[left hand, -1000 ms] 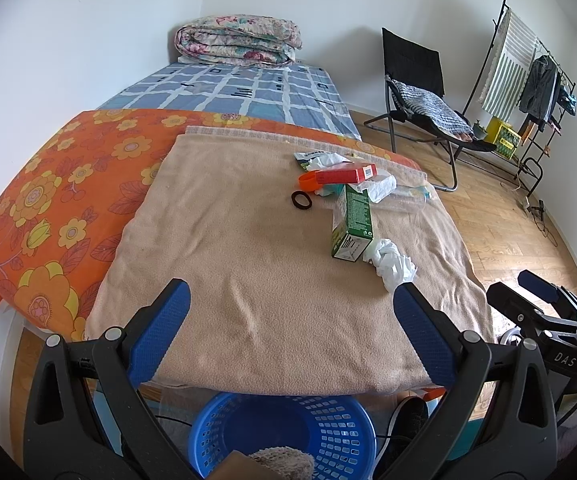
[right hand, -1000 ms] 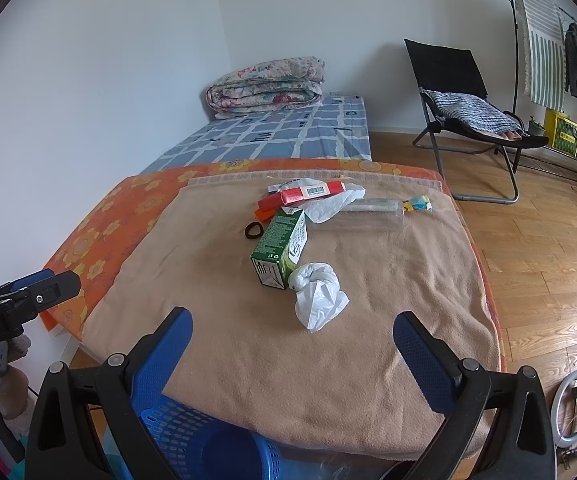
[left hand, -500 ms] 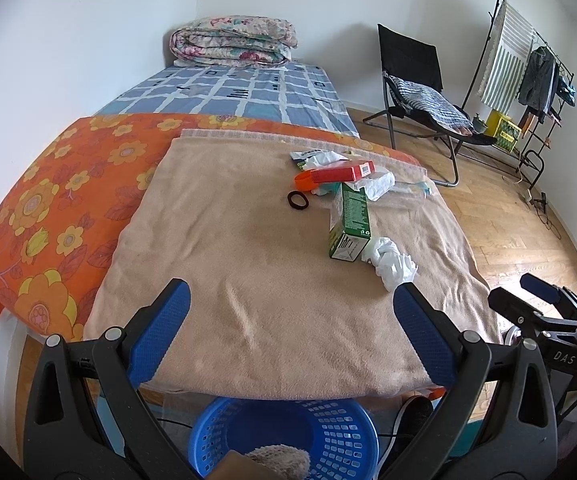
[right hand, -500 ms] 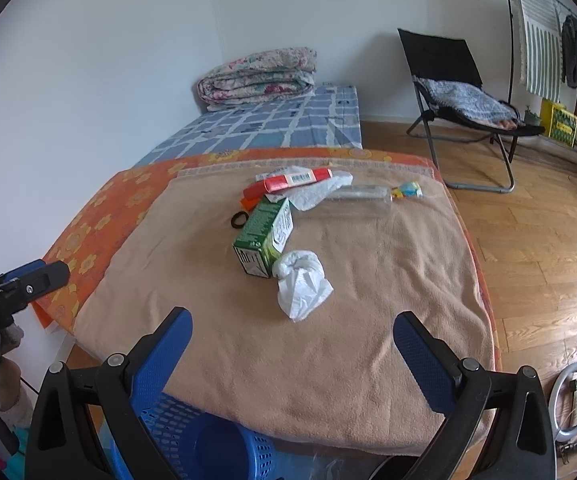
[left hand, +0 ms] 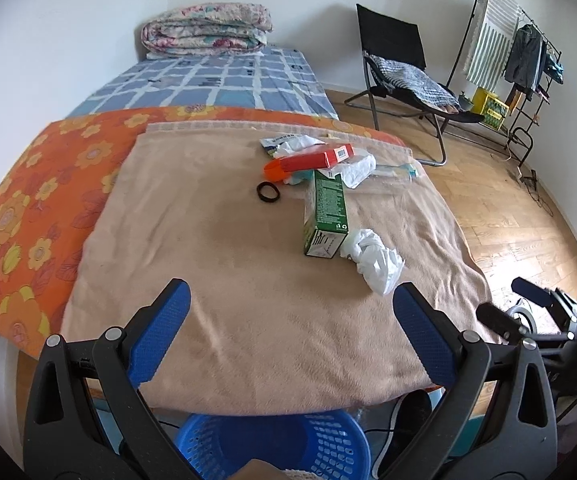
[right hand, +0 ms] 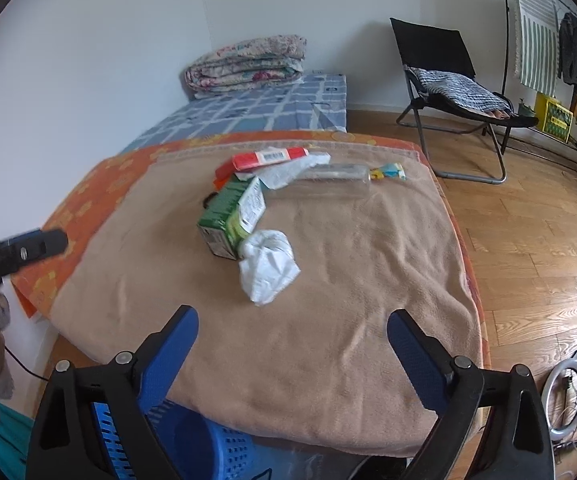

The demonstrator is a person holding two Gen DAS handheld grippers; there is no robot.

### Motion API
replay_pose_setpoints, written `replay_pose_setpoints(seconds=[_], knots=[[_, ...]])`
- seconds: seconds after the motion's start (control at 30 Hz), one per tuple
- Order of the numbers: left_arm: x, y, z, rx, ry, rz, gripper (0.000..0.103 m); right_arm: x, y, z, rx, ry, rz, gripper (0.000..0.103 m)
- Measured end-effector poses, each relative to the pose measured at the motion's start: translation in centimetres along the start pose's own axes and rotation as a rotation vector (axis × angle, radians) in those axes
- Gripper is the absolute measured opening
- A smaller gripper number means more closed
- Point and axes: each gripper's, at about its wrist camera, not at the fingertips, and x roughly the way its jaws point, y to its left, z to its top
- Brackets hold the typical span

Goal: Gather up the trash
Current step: 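Grasp the green juice carton with the left tool while the right tool grasps the white plastic bag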

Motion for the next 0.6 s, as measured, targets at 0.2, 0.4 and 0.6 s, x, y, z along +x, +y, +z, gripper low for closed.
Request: replay_pose_setpoints(seconds=[0.2, 0.4, 0.6], knots=[[3.1, -1.4, 1.1, 0.006, 0.078, -0.043, 0.098, 1.3, -1.6, -0.1, 0.006, 0.013, 0.032, 0.094], [6.2, -3.7, 3.3, 0.069, 0.100, -0.063, 0.093, 2.3, -1.4, 0.7, -0.034, 0.017, 0.080, 0.094], [11.0, -3.5, 5.4, -0.001, 0.173, -0.092, 0.082, 4.5, -0.7, 1.8, -0.092, 0.071, 0.086, 0.094]])
